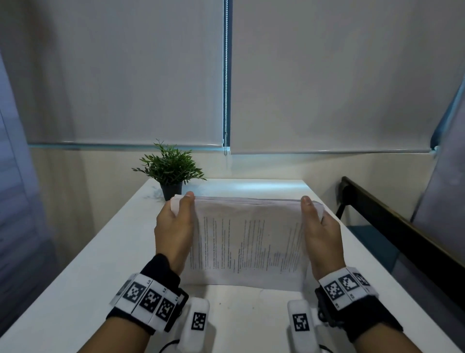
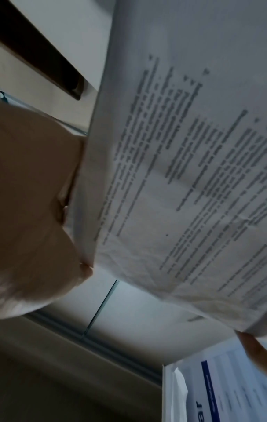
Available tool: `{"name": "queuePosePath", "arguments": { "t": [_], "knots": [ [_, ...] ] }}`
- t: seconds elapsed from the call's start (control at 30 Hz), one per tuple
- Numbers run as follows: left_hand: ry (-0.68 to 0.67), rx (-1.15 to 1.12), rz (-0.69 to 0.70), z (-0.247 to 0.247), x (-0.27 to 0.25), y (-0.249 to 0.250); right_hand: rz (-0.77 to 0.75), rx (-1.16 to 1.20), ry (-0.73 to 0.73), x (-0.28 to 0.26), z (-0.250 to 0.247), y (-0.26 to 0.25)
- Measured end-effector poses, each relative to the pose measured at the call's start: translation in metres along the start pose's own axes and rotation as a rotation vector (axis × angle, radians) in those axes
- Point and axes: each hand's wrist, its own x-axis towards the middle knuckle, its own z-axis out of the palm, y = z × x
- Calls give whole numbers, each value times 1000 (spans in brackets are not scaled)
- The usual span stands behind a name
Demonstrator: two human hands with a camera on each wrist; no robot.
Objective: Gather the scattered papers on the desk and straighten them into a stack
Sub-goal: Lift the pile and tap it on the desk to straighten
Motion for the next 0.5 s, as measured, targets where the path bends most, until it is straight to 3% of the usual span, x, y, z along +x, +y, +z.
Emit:
{"name": "queuePosePath", "arguments": {
  "t": [0.17, 0.27, 0.37, 0.5],
  "knots": [
    [-19, -30, 28, 0, -3, 3, 66, 26, -31, 4, -1, 3],
    [-196, -28, 36, -11, -5, -3, 15, 34, -190, 6, -11, 8],
    [-336, 128, -22, -21, 1, -25, 31, -24, -304, 11, -22, 16],
    [-314, 262, 13, -24, 8, -37, 28, -138, -269, 13, -20, 18]
  ]
}}
